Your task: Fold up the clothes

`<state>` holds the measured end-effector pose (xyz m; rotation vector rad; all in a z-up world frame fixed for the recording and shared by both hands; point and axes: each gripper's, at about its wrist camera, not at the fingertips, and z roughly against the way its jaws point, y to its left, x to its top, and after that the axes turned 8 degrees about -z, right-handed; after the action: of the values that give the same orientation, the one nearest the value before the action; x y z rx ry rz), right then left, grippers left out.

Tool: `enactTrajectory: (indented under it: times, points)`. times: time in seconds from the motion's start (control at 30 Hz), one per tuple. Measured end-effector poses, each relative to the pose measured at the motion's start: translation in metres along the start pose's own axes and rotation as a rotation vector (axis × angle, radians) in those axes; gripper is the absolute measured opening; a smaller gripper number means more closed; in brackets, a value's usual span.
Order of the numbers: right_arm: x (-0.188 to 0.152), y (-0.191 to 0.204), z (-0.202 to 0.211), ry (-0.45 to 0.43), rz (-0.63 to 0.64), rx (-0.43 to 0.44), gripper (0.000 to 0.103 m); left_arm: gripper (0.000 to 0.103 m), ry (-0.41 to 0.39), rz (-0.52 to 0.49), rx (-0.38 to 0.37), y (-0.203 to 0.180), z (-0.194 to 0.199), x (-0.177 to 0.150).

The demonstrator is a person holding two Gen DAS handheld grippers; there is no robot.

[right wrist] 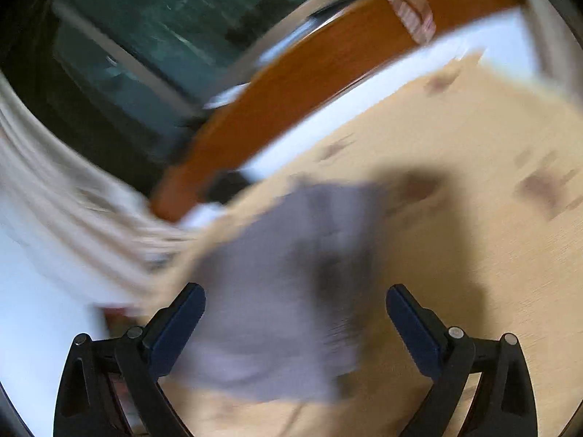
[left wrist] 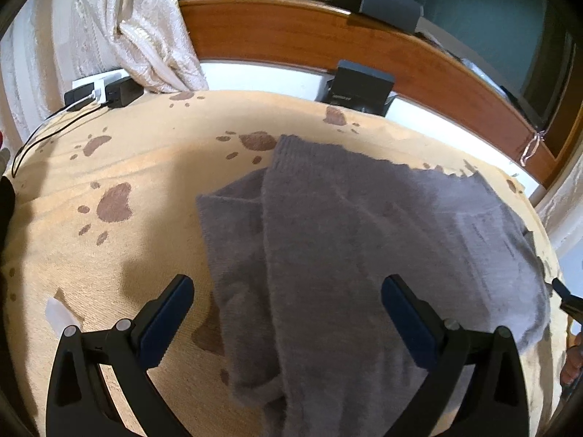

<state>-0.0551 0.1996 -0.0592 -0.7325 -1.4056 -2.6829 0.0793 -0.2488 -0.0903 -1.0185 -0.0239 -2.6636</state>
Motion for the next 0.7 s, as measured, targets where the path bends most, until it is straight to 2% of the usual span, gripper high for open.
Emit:
enactTrajectory:
  times: [0.07, 0.13, 0.23, 0.37, 0.47, 0.57, 0.63, 0.7]
  points:
    - [-0.002, 0.003, -0.004, 0.116, -0.025, 0.138, 0.102, 0.103, -0.013, -0.015, -0.025, -0.006, 0.005, 0.000]
    - [-0.007, 0.012, -0.008, 0.151, 0.029, 0.103, 0.102, 0.103, -0.025, -0.039, -0.053, -0.014, 0.010, 0.000]
    - [-0.010, 0.011, -0.015, 0.182, 0.041, 0.008, 0.102, 0.103, -0.023, -0.099, -0.092, -0.032, 0.011, -0.003]
    - [-0.009, -0.011, -0.023, 0.241, -0.054, 0.072, 0.102, 0.103, 0.005, -0.148, -0.100, -0.046, 0.003, -0.008]
    - [-0.009, -0.010, -0.020, 0.223, -0.029, 0.030, 0.100, 0.103, 0.021, -0.171, -0.084, -0.050, -0.003, -0.011]
    - [-0.009, -0.009, -0.020, 0.214, 0.004, -0.013, 0.081, 0.103, 0.027, -0.173, -0.083, -0.049, -0.005, -0.012]
    - [-0.010, -0.013, -0.024, 0.236, 0.004, -0.026, 0.057, 0.103, 0.030, -0.171, -0.082, -0.047, -0.006, -0.012]
    - [-0.012, -0.015, -0.028, 0.252, 0.017, -0.036, 0.052, 0.103, 0.030, -0.175, -0.077, -0.046, -0.007, -0.012]
